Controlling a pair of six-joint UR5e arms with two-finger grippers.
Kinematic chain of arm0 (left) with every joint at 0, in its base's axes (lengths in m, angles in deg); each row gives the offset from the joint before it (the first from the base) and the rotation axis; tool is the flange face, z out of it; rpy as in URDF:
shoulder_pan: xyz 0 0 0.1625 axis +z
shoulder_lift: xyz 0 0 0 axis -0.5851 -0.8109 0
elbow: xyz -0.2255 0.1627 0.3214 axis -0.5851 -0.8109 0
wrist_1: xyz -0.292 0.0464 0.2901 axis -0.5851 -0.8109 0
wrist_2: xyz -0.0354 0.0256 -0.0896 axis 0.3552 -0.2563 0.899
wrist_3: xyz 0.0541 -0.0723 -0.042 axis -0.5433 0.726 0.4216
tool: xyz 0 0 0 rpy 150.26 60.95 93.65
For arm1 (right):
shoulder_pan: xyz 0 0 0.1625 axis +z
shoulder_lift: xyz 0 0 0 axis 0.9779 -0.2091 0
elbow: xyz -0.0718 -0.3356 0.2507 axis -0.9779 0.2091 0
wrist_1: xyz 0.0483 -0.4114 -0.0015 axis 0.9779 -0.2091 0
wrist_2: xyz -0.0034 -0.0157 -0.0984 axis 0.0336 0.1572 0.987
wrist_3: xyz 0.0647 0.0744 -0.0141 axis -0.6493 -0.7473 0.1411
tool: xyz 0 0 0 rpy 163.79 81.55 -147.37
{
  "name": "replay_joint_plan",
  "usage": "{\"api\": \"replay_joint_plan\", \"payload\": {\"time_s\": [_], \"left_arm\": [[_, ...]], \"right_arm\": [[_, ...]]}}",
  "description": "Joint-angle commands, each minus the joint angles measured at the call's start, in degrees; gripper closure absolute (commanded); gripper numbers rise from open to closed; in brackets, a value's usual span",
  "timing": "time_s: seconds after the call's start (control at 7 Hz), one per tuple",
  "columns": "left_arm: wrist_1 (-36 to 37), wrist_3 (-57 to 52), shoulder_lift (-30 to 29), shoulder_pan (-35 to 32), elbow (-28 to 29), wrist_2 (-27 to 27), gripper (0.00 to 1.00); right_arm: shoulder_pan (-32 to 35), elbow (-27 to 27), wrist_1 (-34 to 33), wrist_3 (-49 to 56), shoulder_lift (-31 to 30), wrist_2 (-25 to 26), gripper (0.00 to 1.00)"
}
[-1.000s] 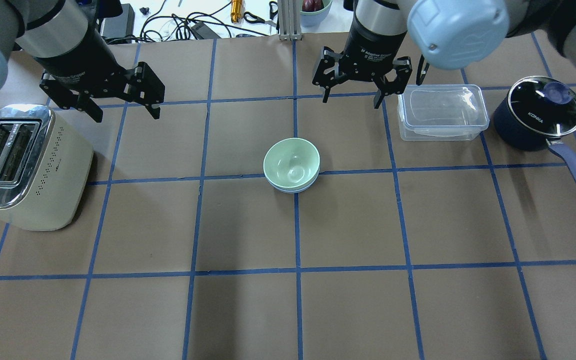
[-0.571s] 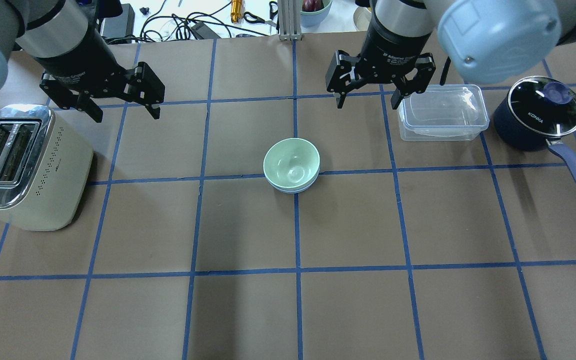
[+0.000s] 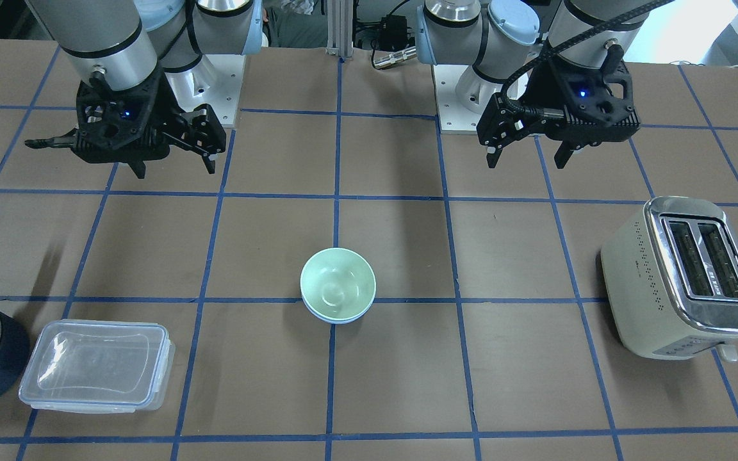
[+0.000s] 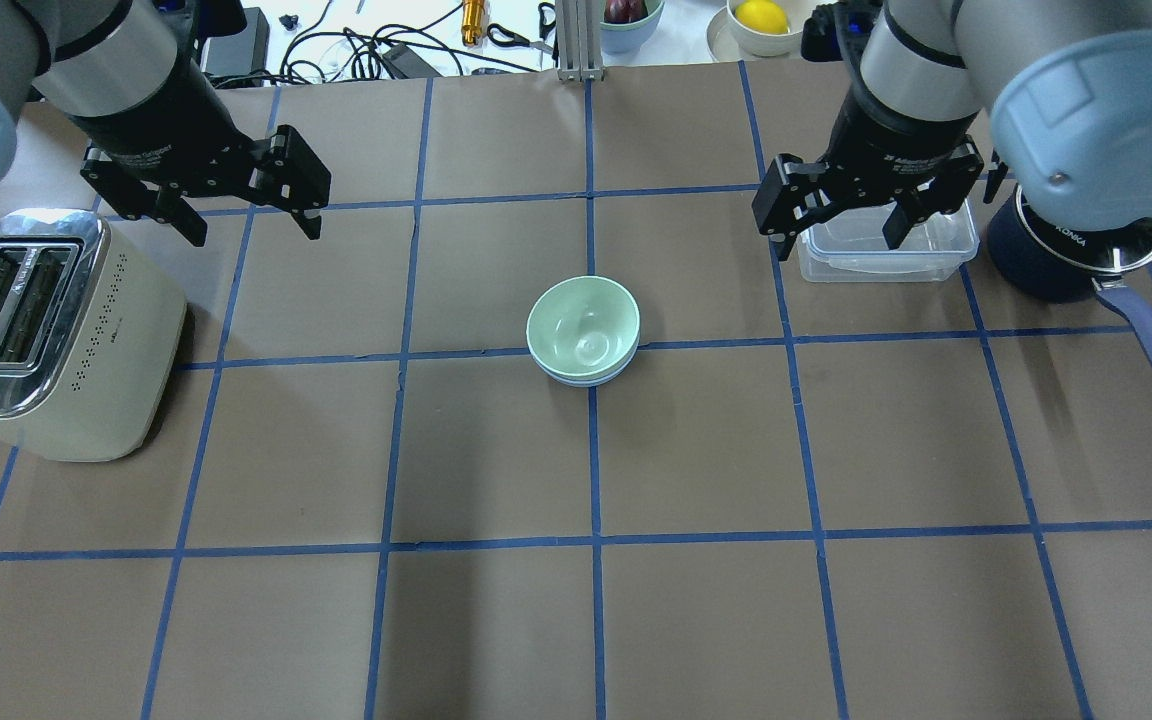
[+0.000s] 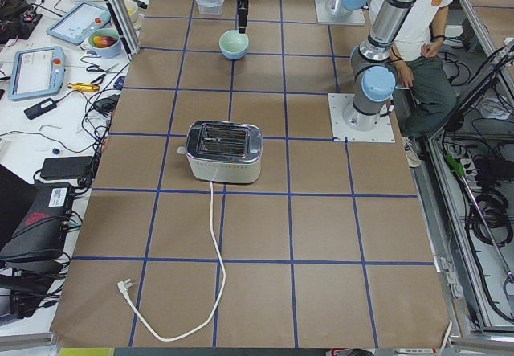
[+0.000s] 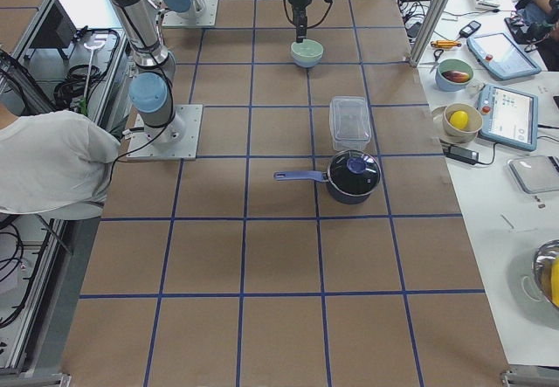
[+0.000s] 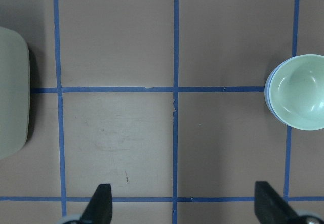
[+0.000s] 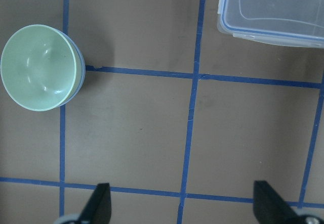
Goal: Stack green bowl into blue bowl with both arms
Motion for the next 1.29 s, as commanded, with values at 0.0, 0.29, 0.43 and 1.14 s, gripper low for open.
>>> {"api": "replay_joint_plan", "payload": {"time_s": [0.0,0.29,0.43,1.14], "left_arm": [[0.1,0.1,-0.1,-0.1,0.0,-0.1,0.00],[0.1,0.1,-0.1,-0.1,-0.1,-0.1,0.00],[0.1,0.0,-0.1,-0.2,0.0,-0.1,0.00],[0.1,0.0,-0.1,-0.1,-0.1,-0.1,0.00]], "right_arm": [[-1.6,2.4,2.6,-0.2,0.0,-0.1,0.00],[-1.5,2.6,3.4,-2.7,0.4,-0.2,0.00],[-1.5,2.8,3.3,-2.8,0.4,-0.2,0.00],[-1.5,2.7,3.2,-2.8,0.6,-0.3,0.00]]}}
